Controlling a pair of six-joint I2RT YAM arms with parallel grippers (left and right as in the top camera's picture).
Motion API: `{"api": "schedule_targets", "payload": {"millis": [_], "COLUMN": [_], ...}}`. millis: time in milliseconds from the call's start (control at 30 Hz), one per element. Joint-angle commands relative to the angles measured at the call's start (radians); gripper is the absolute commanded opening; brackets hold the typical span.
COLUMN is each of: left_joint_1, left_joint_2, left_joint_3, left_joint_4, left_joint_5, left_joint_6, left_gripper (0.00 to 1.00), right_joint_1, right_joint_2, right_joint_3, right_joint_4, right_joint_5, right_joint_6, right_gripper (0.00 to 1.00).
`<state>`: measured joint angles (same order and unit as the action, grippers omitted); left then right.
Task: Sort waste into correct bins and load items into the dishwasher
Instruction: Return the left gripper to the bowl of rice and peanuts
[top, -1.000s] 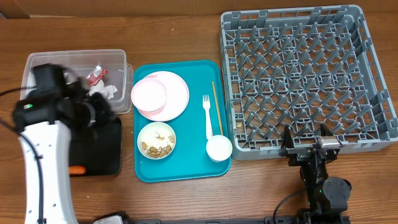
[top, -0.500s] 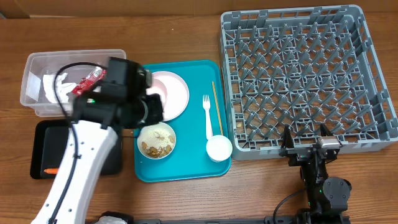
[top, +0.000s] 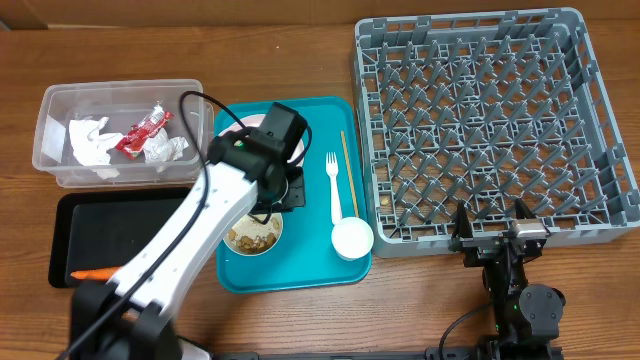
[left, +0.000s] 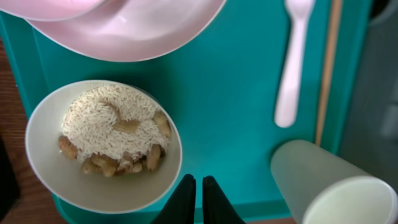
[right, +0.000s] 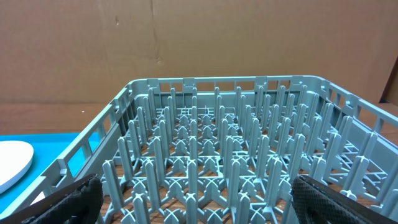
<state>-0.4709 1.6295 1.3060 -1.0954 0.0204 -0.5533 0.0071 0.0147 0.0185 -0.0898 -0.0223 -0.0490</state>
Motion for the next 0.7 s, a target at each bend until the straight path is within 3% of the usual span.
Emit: {"api": "schedule_targets", "payload": {"millis": [0, 300, 667], "left_joint_1": [-0.004, -0.004, -0.003], "left_joint_2": [0.079, 0.200, 0.207], "left_joint_3": [0.017, 0.017, 0.017], "left_joint_4": [0.000, 0.001, 0.001], "left_joint_5": [-0.024, -0.024, -0.029], "left_joint_6": [-0.018, -0.020, -0.020], "left_gripper": [0.04, 0.07, 0.21], "right_joint_1": [-0.003, -0.003, -0.003], "right_joint_2": [-0.011, -0.011, -0.011], "right_joint_3": [-0.011, -0.011, -0.011], "right_joint_4": [0.008, 0.008, 0.008], "right_joint_5": [-0.002, -0.002, -0.002], "right_joint_6": [-0.001, -0.001, -0.001], "right_gripper": [1.00, 1.00, 1.00]}}
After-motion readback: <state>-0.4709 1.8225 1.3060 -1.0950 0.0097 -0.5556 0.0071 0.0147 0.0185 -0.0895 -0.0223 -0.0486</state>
